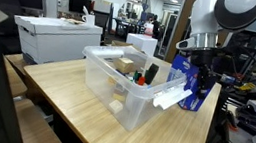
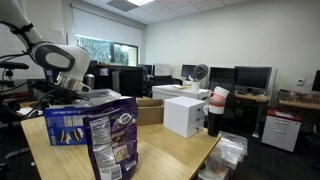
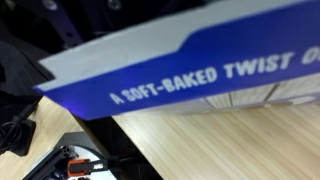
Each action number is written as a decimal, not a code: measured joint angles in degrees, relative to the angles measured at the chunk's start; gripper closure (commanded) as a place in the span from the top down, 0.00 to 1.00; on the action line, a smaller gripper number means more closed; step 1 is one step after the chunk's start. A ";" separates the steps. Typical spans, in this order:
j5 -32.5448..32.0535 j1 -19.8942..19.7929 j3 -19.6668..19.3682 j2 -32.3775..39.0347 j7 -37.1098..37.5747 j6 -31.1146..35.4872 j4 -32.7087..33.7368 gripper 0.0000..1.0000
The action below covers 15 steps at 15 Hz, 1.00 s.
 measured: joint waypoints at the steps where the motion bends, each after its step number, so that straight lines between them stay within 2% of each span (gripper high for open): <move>1: 0.00 -0.02 0.00 0.00 0.14 0.44 0.06 0.04; 2: -0.03 -0.04 0.00 0.00 0.43 0.66 0.17 0.01; 4: -0.05 -0.05 0.00 0.00 1.03 0.78 0.40 0.05; 8: -0.59 -0.06 0.21 0.03 3.77 0.78 0.48 0.05; 15: -7.54 -0.09 1.77 -1.20 13.06 -0.76 3.87 0.05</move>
